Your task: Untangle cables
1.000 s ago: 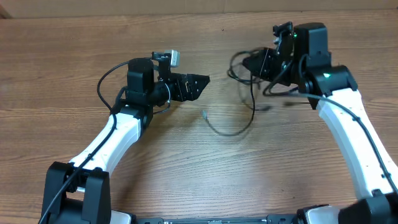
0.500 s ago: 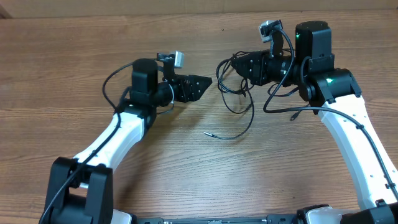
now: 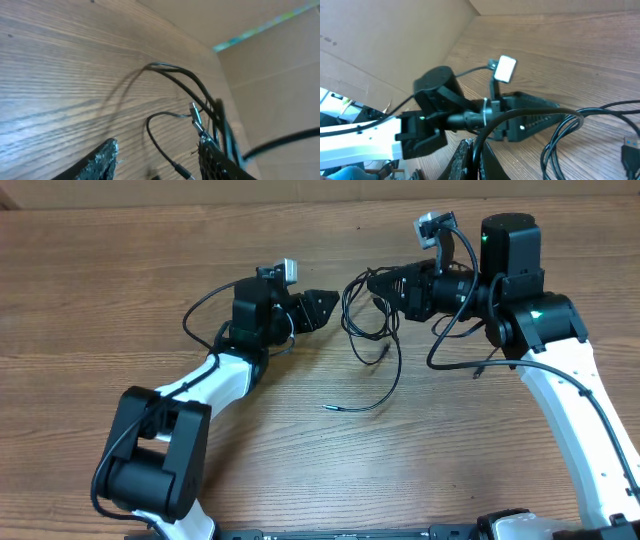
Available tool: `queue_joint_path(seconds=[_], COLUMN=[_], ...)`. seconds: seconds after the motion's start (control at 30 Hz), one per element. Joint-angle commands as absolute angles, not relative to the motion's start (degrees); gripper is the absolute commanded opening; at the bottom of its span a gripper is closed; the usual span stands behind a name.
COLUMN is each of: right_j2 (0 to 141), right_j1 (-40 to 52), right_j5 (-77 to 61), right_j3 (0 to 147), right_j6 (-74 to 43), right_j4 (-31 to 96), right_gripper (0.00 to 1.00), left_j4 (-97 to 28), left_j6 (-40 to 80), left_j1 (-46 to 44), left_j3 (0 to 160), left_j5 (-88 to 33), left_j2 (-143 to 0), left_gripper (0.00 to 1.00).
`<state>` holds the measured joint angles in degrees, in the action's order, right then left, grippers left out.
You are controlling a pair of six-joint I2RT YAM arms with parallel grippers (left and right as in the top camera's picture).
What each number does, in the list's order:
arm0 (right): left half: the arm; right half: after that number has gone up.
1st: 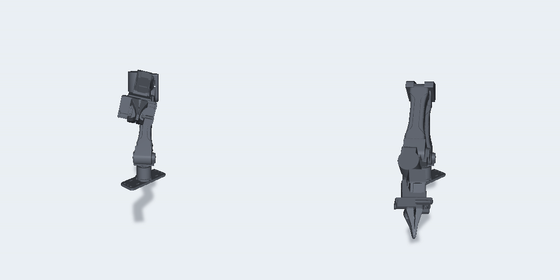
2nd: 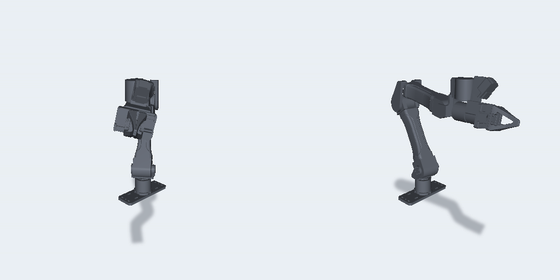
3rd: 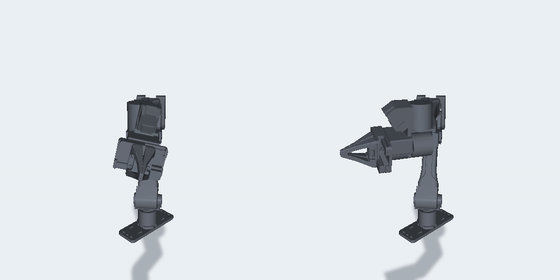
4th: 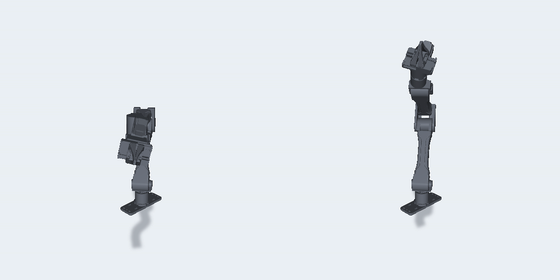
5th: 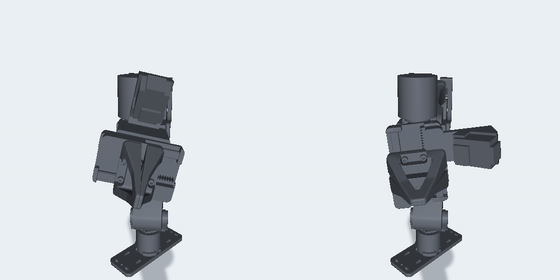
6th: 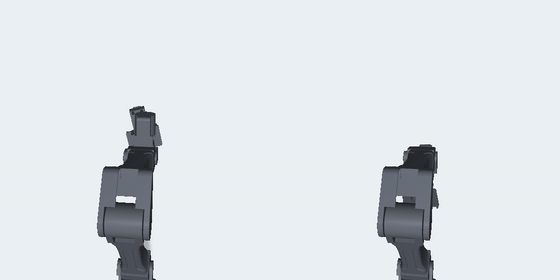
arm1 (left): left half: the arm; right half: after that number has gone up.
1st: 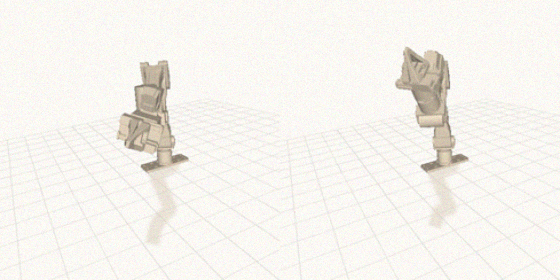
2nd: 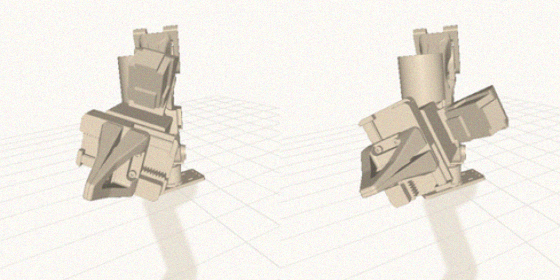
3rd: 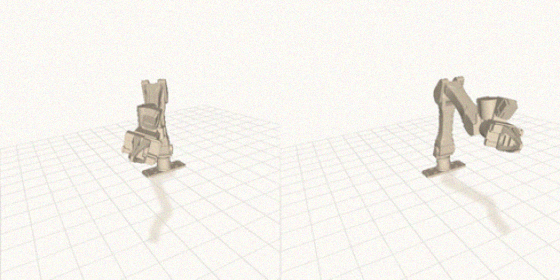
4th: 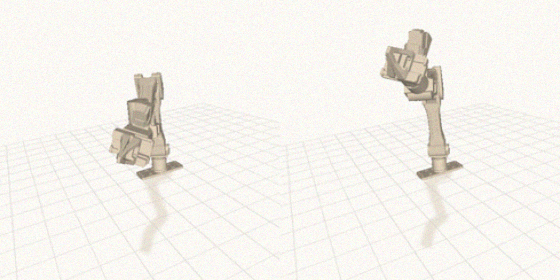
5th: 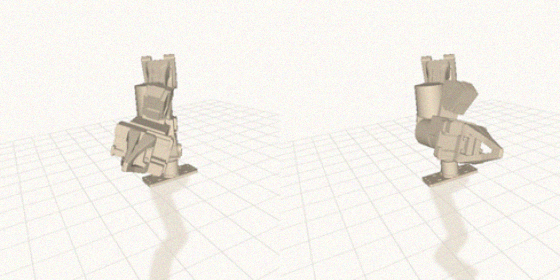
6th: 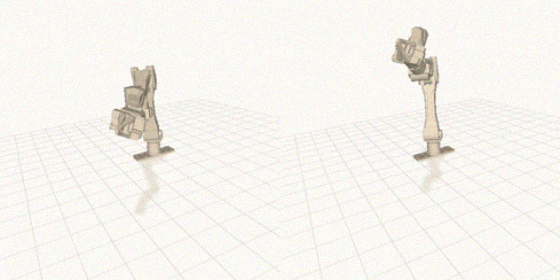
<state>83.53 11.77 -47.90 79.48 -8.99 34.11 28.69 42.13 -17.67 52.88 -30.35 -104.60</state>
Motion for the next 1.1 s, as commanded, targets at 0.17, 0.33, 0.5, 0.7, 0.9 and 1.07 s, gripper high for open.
queue_joint_path(seconds=[0.17,0.33,0.5,0.7,0.9,1.07], right_j2=[81.6,81.6,81.6,81.6,81.6,81.4], right_j1=[11.9,11.9,11.9,11.9,11.9,11.4], right_j5=[-46.5,-45.0,-45.1,-45.1,-45.0,-40.2], right_j3=[80.7,80.7,80.7,80.7,80.7,80.8], right_j6=[-8.4,-8.4,-8.5,-8.5,-8.4,-8.5], right_j4=[34.0,34.8,34.8,35.0,35.2,34.9], right_gripper=[0.04,0.04,0.04,0.04,0.04,0.04], left_j4=[38.9,42.7,35.0,29.7,21.0,12.9], left_j6=[43.7,43.7,40.0,34.2,31.9,31.5], left_j1=[-14.8,-10.9,-14.9,-20.7,-22.6,-22.5], left_j3=[53.5,53.5,53.5,53.5,53.5,53.5], left_j5=[-42.8,-49.6,-43.7,-31.3,-20.0,-15.4], left_j2=[-106.0,-106.0,-106.0,-106.0,-106.0,-106.0], left_gripper=[0.59,0.60,0.60,0.61,0.50,0.43])
